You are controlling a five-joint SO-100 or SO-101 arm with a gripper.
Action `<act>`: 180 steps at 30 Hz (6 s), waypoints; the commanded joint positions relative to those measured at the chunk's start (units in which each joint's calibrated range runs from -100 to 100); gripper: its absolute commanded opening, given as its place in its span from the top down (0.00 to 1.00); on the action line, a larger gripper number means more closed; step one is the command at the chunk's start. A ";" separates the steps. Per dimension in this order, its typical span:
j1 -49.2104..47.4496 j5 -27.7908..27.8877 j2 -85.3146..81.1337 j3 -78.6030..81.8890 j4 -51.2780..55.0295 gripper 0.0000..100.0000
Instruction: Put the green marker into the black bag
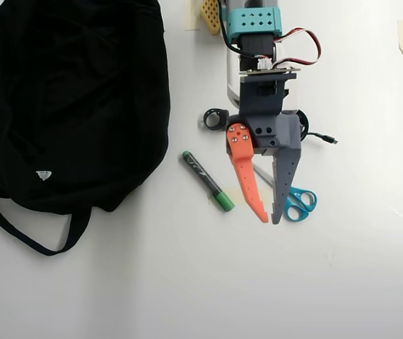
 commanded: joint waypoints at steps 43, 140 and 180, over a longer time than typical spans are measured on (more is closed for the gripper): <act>3.02 0.53 -1.70 -1.39 66.64 0.98; 8.48 24.81 11.41 -5.26 65.78 0.87; 7.43 26.96 32.15 -27.18 75.34 0.74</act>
